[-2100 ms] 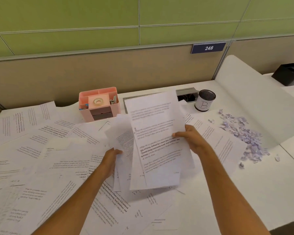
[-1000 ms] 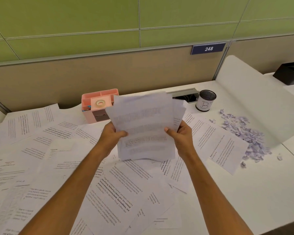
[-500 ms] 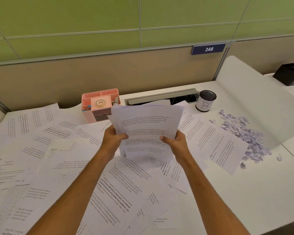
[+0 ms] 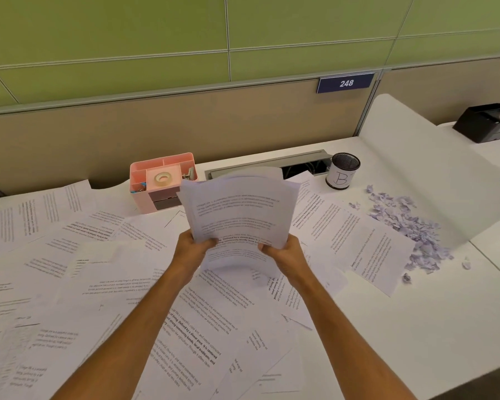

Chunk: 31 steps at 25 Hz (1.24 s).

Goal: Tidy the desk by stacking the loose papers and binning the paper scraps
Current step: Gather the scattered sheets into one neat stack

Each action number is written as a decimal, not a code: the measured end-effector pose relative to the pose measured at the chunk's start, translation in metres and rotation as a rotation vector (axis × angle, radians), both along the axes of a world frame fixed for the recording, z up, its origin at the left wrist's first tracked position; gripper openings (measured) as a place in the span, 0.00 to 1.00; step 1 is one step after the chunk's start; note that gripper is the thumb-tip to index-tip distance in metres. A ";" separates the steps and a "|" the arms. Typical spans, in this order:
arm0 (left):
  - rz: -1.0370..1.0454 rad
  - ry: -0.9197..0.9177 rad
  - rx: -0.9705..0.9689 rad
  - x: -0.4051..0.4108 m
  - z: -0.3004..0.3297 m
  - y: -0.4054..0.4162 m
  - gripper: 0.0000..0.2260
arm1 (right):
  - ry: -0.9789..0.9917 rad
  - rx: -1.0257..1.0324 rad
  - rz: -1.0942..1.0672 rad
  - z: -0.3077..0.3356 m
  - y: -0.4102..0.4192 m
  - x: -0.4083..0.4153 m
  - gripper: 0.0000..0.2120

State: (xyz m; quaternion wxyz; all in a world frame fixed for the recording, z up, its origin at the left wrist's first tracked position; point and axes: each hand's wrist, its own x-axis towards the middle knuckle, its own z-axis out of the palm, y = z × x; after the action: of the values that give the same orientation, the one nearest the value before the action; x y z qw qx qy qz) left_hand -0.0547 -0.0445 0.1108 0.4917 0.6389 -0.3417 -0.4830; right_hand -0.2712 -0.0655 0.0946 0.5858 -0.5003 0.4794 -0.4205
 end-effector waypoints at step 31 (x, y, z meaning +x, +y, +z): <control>-0.191 0.064 0.413 0.070 -0.076 0.031 0.17 | 1.111 -0.001 -0.007 -0.046 -0.127 -0.136 0.28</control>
State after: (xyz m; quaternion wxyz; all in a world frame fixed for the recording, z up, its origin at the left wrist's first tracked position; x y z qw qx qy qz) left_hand 0.0155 -0.0132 0.0348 0.3132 0.6749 -0.2788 -0.6072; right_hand -0.4067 -0.1926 0.0483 0.2433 -0.6455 0.7176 -0.0959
